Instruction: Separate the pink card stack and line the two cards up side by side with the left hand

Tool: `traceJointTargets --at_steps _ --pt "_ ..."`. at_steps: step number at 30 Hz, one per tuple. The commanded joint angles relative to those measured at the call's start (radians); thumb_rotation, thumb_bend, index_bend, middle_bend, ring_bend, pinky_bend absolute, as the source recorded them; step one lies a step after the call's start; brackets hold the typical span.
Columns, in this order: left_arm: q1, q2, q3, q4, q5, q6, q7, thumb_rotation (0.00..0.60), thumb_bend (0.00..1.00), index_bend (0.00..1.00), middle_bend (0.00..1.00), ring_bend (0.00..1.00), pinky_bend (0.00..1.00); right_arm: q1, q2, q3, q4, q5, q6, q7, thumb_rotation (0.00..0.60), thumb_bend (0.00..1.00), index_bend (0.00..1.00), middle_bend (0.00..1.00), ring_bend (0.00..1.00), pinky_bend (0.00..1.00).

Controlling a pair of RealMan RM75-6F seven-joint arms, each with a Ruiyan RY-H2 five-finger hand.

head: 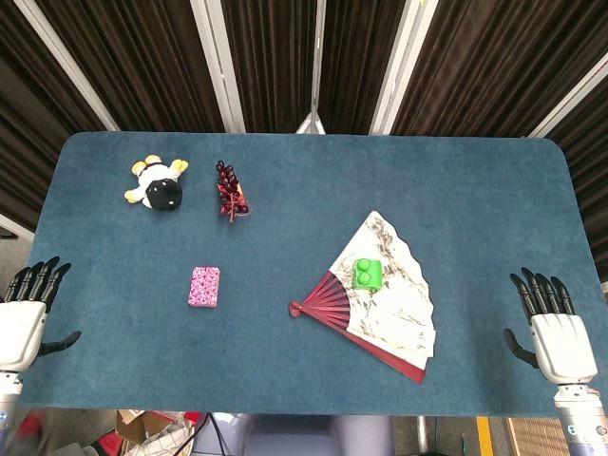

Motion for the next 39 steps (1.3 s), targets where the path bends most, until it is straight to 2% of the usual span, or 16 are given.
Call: traceJointTargets --at_steps 1,10,18,23,28,33,39 --pt "0.000 0.001 0.001 0.000 -0.001 -0.001 0.000 0.600 0.11 0.00 0.00 0.00 0.00 0.000 0.000 0.000 -0.001 0.000 0.000 -0.001 0.600 0.37 0.00 0.00 0.00 0.05" --pt "-0.005 0.002 0.004 -0.009 -0.009 -0.019 0.013 0.600 0.11 0.00 0.00 0.00 0.00 -0.002 0.003 -0.001 -0.003 -0.002 0.003 0.002 0.600 0.37 0.00 0.00 0.00 0.05" --pt "-0.080 0.030 -0.030 -0.087 -0.107 -0.152 0.087 0.600 0.11 0.00 0.00 0.00 0.00 0.000 0.000 -0.001 -0.002 0.000 -0.001 0.006 0.600 0.37 0.00 0.00 0.00 0.05" --pt "-0.192 0.018 -0.091 -0.139 -0.300 -0.312 0.201 0.600 0.12 0.04 0.00 0.00 0.00 0.001 0.003 -0.001 -0.003 -0.001 -0.004 0.016 0.600 0.37 0.00 0.00 0.00 0.05" --pt "-0.327 -0.054 -0.141 -0.139 -0.536 -0.424 0.350 0.600 0.15 0.10 0.00 0.00 0.00 0.001 0.003 -0.002 -0.003 -0.005 -0.003 0.018 0.600 0.37 0.00 0.00 0.00 0.05" --pt "-0.441 -0.156 -0.157 -0.111 -0.725 -0.430 0.493 0.600 0.16 0.16 0.00 0.00 0.00 0.001 0.005 -0.002 -0.004 0.001 -0.006 0.028 0.600 0.37 0.00 0.00 0.00 0.05" --pt "-0.540 -0.271 -0.156 -0.057 -0.863 -0.403 0.610 0.600 0.16 0.19 0.00 0.00 0.00 0.002 0.008 -0.002 -0.007 0.001 -0.008 0.041 0.600 0.37 0.00 0.00 0.00 0.05"
